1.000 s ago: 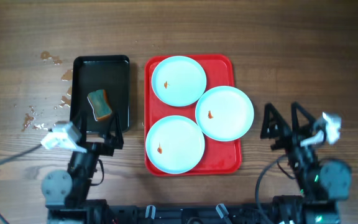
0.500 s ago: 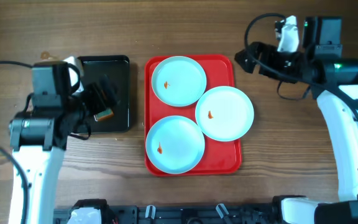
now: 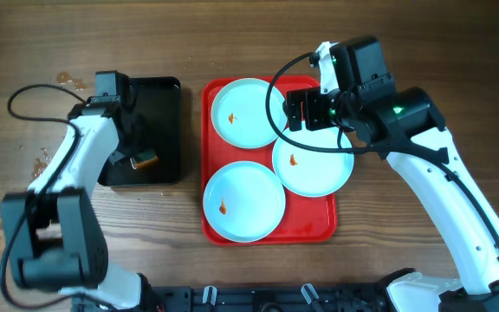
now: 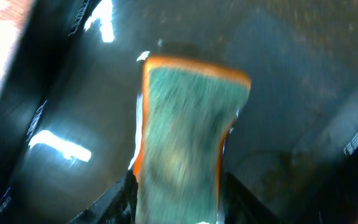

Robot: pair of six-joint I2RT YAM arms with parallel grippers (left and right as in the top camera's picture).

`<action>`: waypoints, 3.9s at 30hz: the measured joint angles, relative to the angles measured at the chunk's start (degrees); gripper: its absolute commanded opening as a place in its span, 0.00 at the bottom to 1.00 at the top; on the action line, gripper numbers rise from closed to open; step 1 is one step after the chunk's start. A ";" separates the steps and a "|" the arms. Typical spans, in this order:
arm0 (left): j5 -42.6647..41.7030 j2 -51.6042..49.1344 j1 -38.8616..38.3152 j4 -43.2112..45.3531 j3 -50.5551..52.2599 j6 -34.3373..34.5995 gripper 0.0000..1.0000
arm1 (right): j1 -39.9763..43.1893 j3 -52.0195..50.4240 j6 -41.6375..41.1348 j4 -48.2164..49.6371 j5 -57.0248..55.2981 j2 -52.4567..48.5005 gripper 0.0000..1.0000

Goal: Clean dirty plates on tray and stack at the side

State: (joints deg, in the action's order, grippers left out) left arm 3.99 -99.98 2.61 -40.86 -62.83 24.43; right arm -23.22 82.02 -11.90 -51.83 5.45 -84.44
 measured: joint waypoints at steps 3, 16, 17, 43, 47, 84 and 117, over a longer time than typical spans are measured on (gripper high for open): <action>0.02 -5.57 -0.02 3.37 0.00 -0.83 0.04 | 0.00 0.00 0.00 0.02 -0.07 0.00 1.00; -5.05 -3.08 0.31 -5.31 -7.48 -17.86 0.04 | 0.00 0.00 0.00 0.55 -0.20 -0.02 0.99; -4.85 -3.15 0.31 -3.02 -6.01 -18.16 0.04 | 0.00 0.00 0.00 0.61 -0.22 -0.02 1.00; -5.88 -4.17 0.13 5.27 1.97 -19.89 0.04 | 0.00 0.00 0.02 -0.02 -0.44 -0.04 0.99; -6.45 2.29 0.13 2.36 -0.92 -21.59 0.64 | 0.00 0.00 0.02 -0.44 -0.44 -0.04 0.99; -5.35 -2.95 0.13 14.64 6.08 -20.72 0.04 | 0.00 0.00 0.02 -0.20 -0.61 -0.09 1.00; -3.82 0.55 0.13 5.38 2.56 -16.85 0.04 | 0.00 0.00 8.20 11.93 0.96 -15.21 0.77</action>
State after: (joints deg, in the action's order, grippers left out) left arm 0.16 -99.44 2.74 -35.48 -60.27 7.57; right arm -23.22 82.02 -3.70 -39.90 6.42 -99.66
